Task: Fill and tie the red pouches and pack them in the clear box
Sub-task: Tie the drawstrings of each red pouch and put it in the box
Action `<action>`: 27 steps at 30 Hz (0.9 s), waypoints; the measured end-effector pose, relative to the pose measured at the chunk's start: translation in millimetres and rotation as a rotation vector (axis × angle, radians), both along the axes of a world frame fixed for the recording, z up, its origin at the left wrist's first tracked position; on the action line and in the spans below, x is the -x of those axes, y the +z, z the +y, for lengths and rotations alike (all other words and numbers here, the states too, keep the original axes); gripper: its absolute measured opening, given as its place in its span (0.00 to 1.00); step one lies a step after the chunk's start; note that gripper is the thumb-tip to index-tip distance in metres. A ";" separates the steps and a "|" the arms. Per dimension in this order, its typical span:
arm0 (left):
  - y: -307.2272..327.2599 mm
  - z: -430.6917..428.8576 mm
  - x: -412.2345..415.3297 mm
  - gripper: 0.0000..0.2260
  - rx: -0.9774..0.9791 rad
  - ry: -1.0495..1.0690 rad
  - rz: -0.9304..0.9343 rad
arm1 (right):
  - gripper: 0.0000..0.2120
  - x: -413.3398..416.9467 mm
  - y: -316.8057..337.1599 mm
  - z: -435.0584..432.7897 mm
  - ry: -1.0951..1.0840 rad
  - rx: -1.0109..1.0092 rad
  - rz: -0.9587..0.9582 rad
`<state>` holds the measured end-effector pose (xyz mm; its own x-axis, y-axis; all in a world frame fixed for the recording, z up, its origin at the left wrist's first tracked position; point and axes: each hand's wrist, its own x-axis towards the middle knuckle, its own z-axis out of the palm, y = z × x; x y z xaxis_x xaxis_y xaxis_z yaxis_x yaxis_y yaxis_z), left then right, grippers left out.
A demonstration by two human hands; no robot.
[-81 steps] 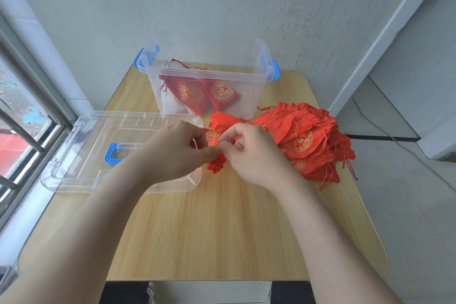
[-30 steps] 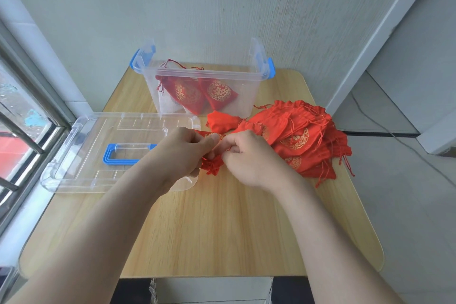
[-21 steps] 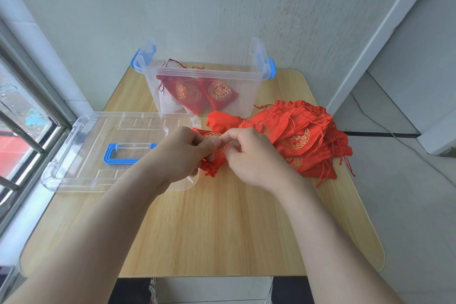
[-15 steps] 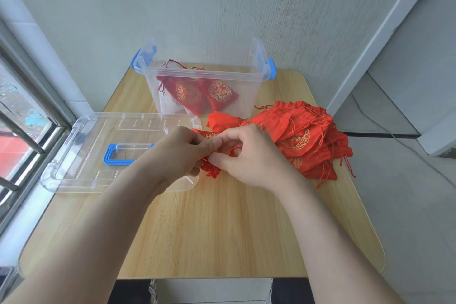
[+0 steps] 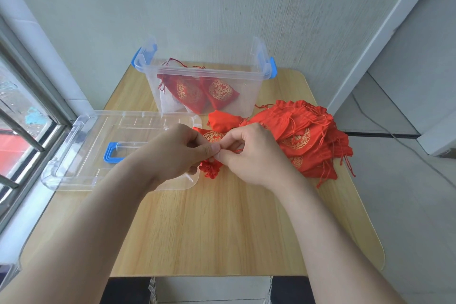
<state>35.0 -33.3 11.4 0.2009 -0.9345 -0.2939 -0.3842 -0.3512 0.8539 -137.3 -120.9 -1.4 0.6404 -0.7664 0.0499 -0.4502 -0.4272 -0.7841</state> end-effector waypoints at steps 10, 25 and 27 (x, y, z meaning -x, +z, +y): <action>-2.7 -4.8 7.1 0.14 -0.014 0.026 0.101 | 0.01 -4.8 -1.0 0.7 -0.038 0.017 0.030; -4.7 -3.3 4.8 0.13 0.015 0.060 0.189 | 0.06 -4.6 4.3 0.3 -0.137 -0.093 0.010; -2.5 -2.4 4.5 0.11 -0.021 0.059 0.181 | 0.05 -4.3 5.9 -0.1 -0.149 -0.166 0.011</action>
